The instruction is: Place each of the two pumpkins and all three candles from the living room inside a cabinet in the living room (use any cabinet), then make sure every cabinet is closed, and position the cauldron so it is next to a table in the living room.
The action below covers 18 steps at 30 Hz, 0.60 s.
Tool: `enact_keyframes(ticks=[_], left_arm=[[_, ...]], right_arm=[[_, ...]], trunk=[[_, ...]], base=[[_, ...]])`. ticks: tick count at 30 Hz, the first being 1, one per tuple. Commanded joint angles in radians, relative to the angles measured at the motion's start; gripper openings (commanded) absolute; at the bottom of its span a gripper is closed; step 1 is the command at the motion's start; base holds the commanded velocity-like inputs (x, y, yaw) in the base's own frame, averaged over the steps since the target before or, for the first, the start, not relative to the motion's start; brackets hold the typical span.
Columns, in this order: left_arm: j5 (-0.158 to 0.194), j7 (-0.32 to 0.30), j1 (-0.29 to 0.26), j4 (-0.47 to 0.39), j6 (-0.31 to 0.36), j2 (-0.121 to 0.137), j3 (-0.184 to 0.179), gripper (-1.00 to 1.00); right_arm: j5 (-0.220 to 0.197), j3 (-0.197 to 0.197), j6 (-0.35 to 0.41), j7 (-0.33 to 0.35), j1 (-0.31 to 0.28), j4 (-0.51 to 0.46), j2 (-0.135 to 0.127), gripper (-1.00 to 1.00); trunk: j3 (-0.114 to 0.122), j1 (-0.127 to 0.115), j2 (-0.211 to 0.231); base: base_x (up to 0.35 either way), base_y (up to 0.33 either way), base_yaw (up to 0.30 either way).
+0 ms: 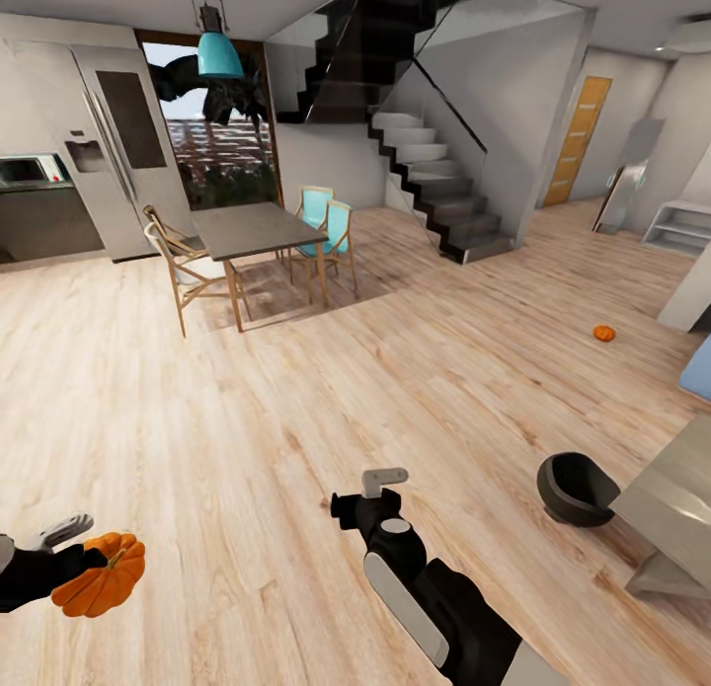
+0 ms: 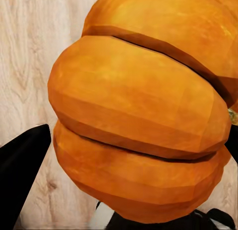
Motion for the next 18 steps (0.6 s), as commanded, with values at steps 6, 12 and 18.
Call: enact_keyframes(ticks=[6, 12, 18], left_arm=[[-0.133, 0.020, -0.002, 0.026, -0.016, -0.121, -0.037, -1.00], [-0.286, 0.062, -0.002, 0.205, -0.290, -0.271, -0.037, -1.00], [-0.293, 0.070, -0.002, 0.328, -0.528, -0.321, -0.036, -1.00]], right_arm=[[-0.014, -0.001, -0.114, -0.019, 0.009, 0.108, -0.009, 1.00], [-0.023, -0.002, -0.335, -0.010, 0.011, 0.503, -0.002, 1.00], [-0.027, -0.006, -0.415, -0.008, 0.012, 0.661, 0.000, 1.00]], trunk=[[0.018, -0.023, 0.041], [0.037, -0.046, 0.083], [0.056, -0.069, 0.125]], base=[[0.000, 0.000, 0.006], [0.000, 0.000, 0.000], [0.000, 0.000, 0.000]])
